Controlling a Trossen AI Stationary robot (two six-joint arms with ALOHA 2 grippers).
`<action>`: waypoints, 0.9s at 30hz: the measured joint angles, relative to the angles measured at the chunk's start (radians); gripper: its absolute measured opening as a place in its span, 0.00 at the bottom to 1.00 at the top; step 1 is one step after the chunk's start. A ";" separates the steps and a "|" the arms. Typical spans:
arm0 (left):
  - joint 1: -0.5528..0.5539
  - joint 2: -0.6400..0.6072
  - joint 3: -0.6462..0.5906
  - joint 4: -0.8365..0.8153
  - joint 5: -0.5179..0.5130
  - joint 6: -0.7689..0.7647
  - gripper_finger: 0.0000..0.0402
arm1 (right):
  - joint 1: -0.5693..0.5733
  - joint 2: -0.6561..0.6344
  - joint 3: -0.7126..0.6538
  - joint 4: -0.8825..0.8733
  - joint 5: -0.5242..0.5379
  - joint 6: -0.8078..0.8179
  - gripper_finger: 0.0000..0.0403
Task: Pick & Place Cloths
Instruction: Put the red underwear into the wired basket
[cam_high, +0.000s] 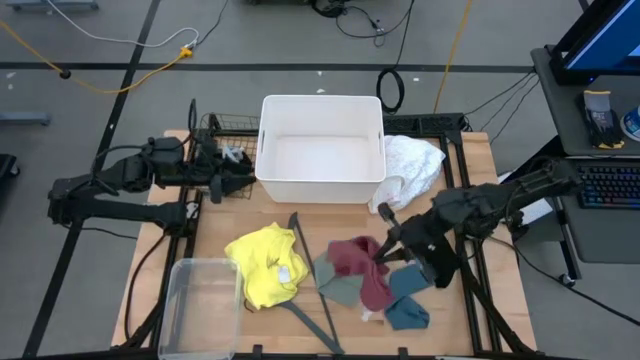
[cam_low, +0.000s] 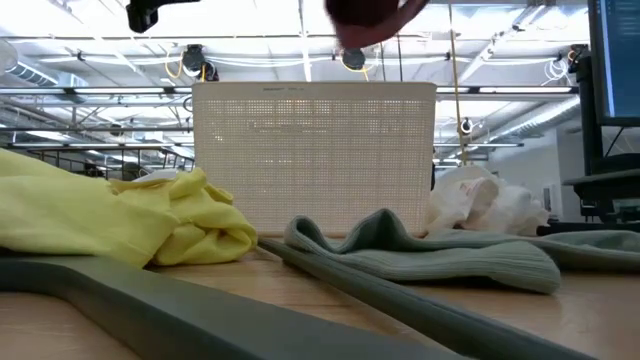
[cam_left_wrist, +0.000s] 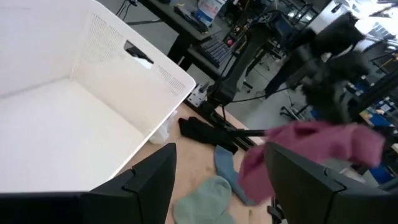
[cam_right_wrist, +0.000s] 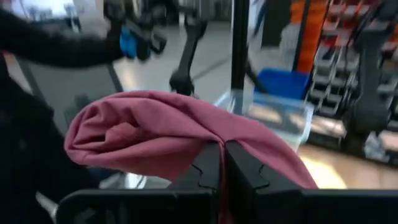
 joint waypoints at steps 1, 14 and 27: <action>0.000 0.006 0.000 0.000 0.000 -0.001 0.62 | -0.007 -0.008 0.000 0.019 -0.007 0.001 0.00; -0.001 0.104 0.000 0.080 0.028 -0.062 0.62 | -0.101 -0.031 0.000 0.201 -0.179 0.061 0.00; -0.085 0.165 0.000 0.392 0.108 0.109 0.62 | -0.143 -0.031 0.000 0.216 -0.213 0.060 0.00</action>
